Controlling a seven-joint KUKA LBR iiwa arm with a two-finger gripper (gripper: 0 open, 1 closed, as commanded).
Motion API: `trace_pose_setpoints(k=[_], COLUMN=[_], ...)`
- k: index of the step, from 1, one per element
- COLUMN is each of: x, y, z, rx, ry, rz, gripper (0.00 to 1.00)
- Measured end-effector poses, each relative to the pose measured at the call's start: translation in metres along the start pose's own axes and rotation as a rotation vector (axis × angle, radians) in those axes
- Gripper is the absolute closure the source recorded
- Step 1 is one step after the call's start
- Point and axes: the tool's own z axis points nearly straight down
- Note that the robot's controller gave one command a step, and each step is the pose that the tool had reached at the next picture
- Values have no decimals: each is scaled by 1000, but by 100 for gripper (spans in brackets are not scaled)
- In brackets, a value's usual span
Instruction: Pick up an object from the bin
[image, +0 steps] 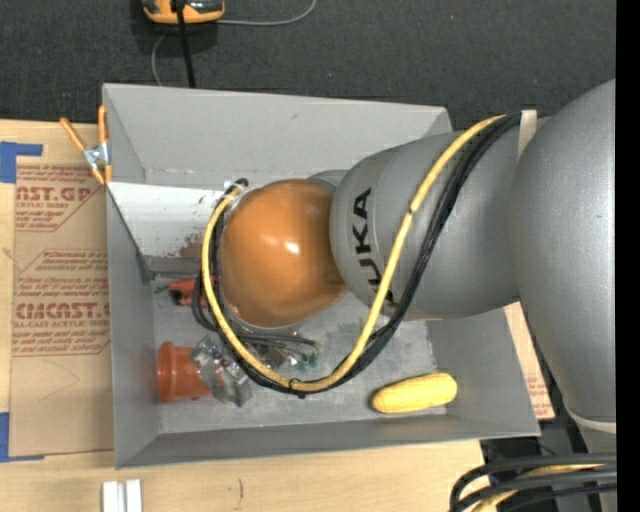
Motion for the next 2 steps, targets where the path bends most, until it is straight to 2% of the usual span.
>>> trace_pose_setpoints(k=[1, 2], x=[-12, -14], y=[11, 13], z=[7, 24], rx=[0, -1], ry=[-1, -2], rz=[-13, -57], gripper=[100, 100])
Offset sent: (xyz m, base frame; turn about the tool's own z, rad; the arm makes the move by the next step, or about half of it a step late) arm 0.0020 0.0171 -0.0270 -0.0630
